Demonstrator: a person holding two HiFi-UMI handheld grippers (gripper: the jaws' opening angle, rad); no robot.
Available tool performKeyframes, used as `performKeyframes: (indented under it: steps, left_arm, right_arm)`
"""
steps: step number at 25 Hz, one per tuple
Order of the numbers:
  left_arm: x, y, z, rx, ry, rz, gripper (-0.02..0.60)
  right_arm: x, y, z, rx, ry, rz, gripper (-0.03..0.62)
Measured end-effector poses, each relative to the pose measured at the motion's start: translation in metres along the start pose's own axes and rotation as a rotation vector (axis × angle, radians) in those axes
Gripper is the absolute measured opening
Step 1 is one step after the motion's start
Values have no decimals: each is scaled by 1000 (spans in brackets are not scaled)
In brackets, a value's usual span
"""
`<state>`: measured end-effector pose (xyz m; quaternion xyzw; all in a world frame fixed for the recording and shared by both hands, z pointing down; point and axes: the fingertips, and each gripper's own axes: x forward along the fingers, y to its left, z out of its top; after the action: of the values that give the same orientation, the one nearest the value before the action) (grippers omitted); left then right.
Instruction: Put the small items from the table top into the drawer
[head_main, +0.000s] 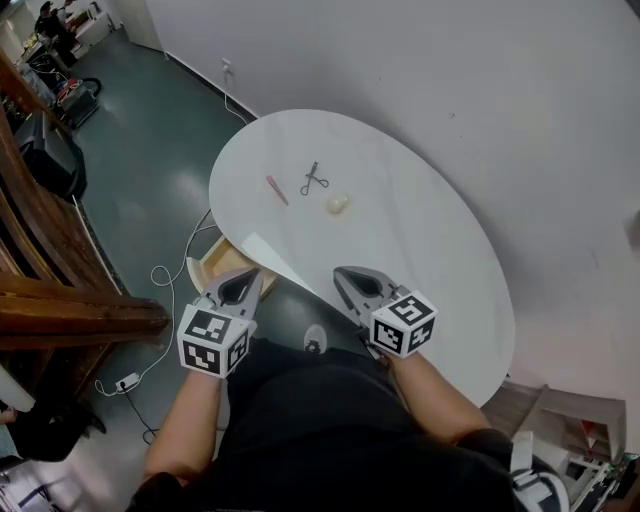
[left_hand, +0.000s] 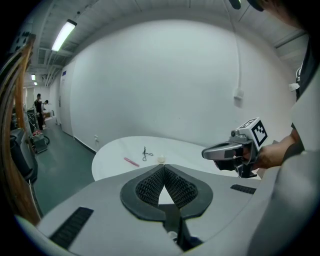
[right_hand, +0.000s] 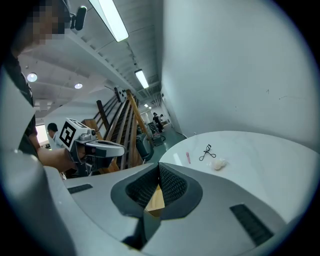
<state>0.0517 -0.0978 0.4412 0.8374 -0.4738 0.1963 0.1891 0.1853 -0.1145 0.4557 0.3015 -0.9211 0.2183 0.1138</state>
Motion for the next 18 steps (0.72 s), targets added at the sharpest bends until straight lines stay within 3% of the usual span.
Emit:
performKeyframes:
  steps: [5, 13, 18]
  left_arm:
    - [13, 10, -1, -6, 28, -20, 17]
    - [30, 39, 13, 44, 46, -97, 17]
    - [32, 62, 15, 47, 56, -123, 17]
  right_arm:
    - [9, -13, 8, -5, 5, -33, -2]
    - [28, -27, 23, 13, -33, -152, -2]
    - [46, -39, 21, -21, -1, -223, -2]
